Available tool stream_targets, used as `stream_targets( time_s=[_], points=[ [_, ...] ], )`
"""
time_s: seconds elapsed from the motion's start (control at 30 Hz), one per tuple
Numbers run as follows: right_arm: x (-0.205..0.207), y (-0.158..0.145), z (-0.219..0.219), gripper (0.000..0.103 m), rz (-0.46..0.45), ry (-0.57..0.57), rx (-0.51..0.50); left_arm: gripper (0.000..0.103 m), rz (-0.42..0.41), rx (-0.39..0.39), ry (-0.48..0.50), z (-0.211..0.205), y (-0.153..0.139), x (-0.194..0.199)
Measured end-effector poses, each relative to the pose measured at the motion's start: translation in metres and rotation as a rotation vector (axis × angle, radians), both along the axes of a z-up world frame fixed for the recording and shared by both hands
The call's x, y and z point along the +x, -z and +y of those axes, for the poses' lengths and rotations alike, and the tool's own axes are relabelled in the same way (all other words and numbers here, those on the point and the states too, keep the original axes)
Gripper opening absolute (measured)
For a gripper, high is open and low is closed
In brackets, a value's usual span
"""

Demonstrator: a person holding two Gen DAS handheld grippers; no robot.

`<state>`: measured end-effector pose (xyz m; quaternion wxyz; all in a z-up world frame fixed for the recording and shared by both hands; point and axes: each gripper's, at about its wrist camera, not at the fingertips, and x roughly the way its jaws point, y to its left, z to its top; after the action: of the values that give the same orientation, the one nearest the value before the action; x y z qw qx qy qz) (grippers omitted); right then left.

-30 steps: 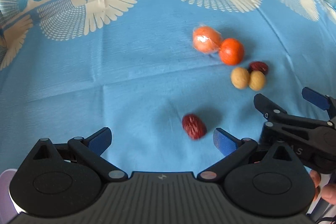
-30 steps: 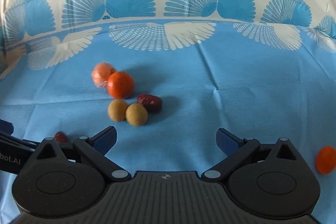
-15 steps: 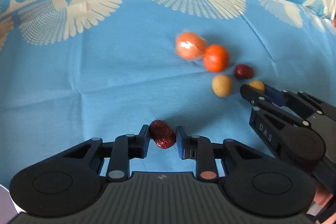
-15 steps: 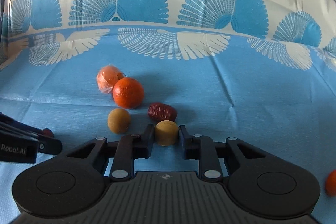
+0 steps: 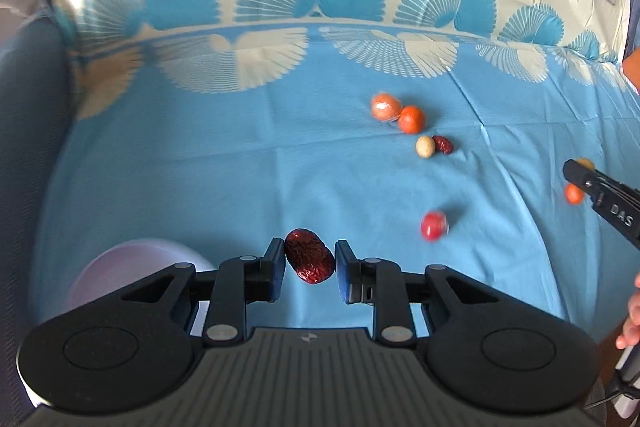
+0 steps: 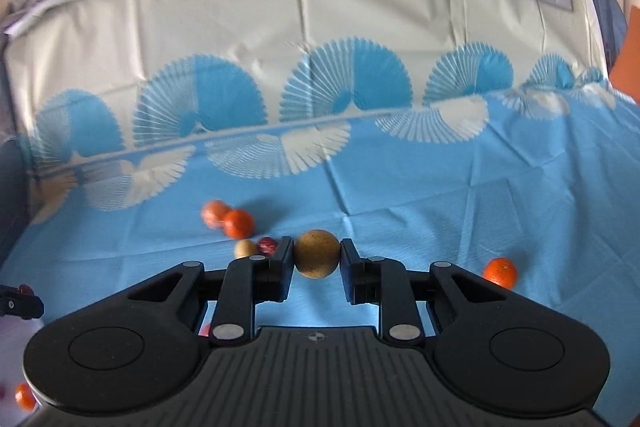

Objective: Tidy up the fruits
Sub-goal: 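Carry the jujube and tan fruit over the plate and release both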

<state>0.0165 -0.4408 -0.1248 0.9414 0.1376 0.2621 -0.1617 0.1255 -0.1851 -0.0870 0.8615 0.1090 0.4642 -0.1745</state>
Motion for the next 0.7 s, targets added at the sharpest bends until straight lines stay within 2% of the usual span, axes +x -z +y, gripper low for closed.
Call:
stream_targets(
  time_s=[0.17, 0.3, 0.47, 0.7],
  points=[
    [-0.058, -0.039, 0.058, 0.026, -0.049, -0.110, -0.012, 0.029, -0.044, 0.003, -0.028, 0.051, -0.040, -0.058],
    [-0.093, -0.060, 0.108, 0.026, -0.057, -0.232, 0.001, 0.029, -0.064, -0.007, -0.075, 0.089, -0.061, -0.099],
    [-0.128, -0.082, 0.169, 0.026, -0.063, -0.373, -0.018, 0.029, -0.068, -0.013, -0.127, 0.129, -0.075, -0.141],
    [-0.167, -0.092, 0.229, 0.026, -0.046, -0.509, -0.032, 0.029, -0.079, -0.004, -0.179, 0.173, -0.078, -0.185]
  ],
)
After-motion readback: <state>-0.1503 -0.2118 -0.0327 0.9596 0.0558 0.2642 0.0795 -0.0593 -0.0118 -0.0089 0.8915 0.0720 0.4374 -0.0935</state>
